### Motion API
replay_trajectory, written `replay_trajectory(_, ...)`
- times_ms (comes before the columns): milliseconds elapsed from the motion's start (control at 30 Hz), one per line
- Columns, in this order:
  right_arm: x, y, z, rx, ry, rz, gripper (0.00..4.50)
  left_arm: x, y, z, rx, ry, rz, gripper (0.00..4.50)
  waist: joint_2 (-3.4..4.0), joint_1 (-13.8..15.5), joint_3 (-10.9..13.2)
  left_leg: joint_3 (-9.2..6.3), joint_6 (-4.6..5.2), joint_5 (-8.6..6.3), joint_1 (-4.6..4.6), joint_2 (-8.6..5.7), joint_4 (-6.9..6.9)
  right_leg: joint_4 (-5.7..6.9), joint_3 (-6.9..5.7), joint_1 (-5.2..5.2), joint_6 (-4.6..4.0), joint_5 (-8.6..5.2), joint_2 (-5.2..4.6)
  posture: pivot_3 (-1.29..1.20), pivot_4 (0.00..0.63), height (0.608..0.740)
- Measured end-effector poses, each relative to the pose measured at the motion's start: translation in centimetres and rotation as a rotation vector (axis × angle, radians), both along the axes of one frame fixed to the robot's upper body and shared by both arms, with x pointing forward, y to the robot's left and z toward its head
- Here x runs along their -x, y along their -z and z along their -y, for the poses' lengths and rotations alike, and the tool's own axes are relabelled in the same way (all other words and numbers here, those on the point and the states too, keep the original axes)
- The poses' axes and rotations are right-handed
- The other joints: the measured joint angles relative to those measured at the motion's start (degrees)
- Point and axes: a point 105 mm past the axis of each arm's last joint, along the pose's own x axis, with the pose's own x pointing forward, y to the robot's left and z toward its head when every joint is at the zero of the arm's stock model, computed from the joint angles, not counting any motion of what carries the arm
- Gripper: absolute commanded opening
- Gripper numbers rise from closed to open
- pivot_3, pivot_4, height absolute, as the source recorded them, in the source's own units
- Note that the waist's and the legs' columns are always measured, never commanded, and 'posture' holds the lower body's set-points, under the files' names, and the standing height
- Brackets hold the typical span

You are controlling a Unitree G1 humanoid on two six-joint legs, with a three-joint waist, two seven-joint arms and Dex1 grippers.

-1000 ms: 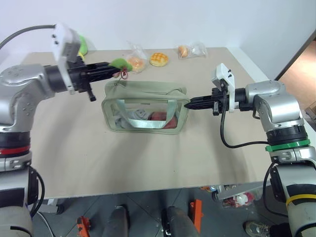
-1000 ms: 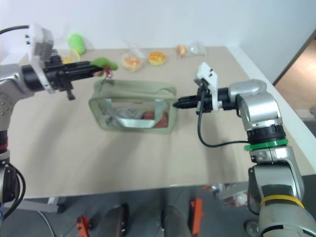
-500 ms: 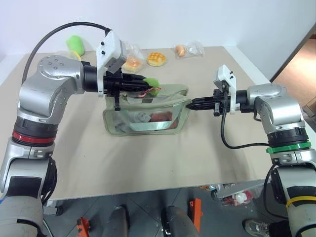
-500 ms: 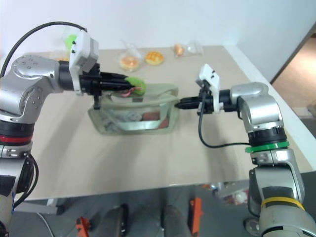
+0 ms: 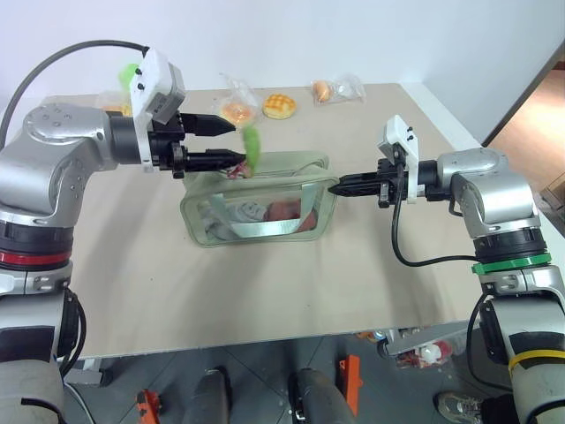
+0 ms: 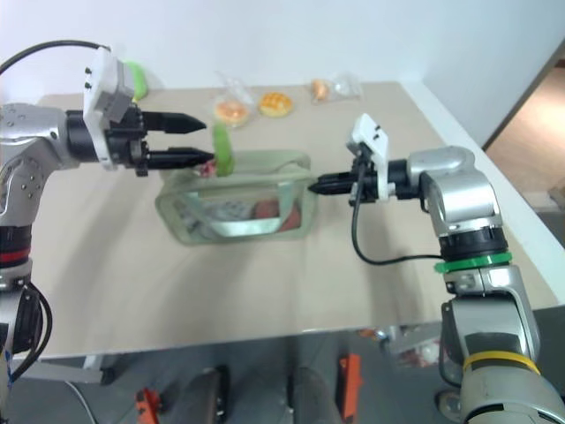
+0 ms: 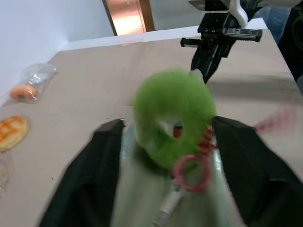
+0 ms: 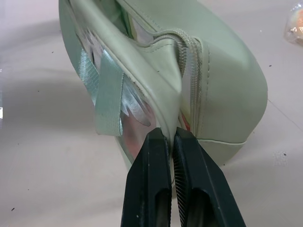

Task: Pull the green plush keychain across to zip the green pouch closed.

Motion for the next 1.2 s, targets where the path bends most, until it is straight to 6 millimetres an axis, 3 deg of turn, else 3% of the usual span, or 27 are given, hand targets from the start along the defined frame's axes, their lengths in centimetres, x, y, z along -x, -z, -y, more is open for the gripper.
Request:
replay_trajectory(300, -0.3, -0.2, -0.2, -0.01, -0.005, 0.004, 0.0, 2.0, 0.5, -1.9, -0.003, -0.004, -0.022, 3.43, 0.0, 0.0, 0.0, 0.0, 0.0, 0.0, 0.02, 0.0, 0.01, 0.0, 0.0, 0.0, -0.02, 0.01, 0.0, 0.0, 0.15, 0.74)
replay_trajectory(567, -0.3, -0.2, -0.2, -0.008, -0.011, 0.007, 0.0, 2.2, 2.5, -6.5, -0.017, -0.164, -0.1, 3.43, 0.0, 0.0, 0.0, 0.02, 0.0, 0.0, 0.03, 0.02, -0.01, 0.0, 0.0, 0.0, -0.02, 0.01, -0.01, 0.0, 0.15, 0.74)
replay_trajectory(667, -0.3, -0.1, -0.1, -0.006, -0.01, 0.005, 0.0, 2.1, 3.8, -7.3, -0.009, -0.192, -0.148, 3.43, 0.0, 0.0, 0.0, 0.03, 0.0, 0.0, 0.03, 0.02, 0.0, 0.0, 0.0, 0.0, -0.04, 0.02, -0.01, 0.0, 0.15, 0.74)
replay_trajectory(900, -0.3, -0.1, -0.1, -0.006, -0.011, 0.002, 0.0, 1.7, 4.9, -7.4, 0.02, -0.211, -0.185, 3.43, 0.0, 0.0, 0.0, 0.04, 0.0, 0.0, 0.03, 0.02, 0.0, 0.0, 0.0, 0.0, -0.04, 0.02, -0.01, 0.0, 0.15, 0.74)
replay_trajectory(1000, -0.2, -0.2, -0.2, -0.004, -0.011, 0.002, 0.0, 1.4, 6.5, -7.1, 0.049, -0.203, -0.24, 3.43, 0.0, 0.0, 0.0, 0.04, 0.0, 0.0, 0.03, 0.03, 0.0, 0.0, -0.01, -0.01, -0.05, 0.03, 0.0, 0.0, 0.15, 0.74)
replay_trajectory(1200, -0.2, -0.2, -0.1, -0.001, -0.007, -0.003, 0.0, 1.5, 7.4, -6.8, 0.063, -0.183, -0.278, 1.6, 0.0, 0.0, 0.0, 0.06, 0.0, 0.0, 0.03, 0.03, 0.0, 0.0, 0.01, -0.01, -0.05, 0.03, -0.01, 0.0, 0.15, 0.74)
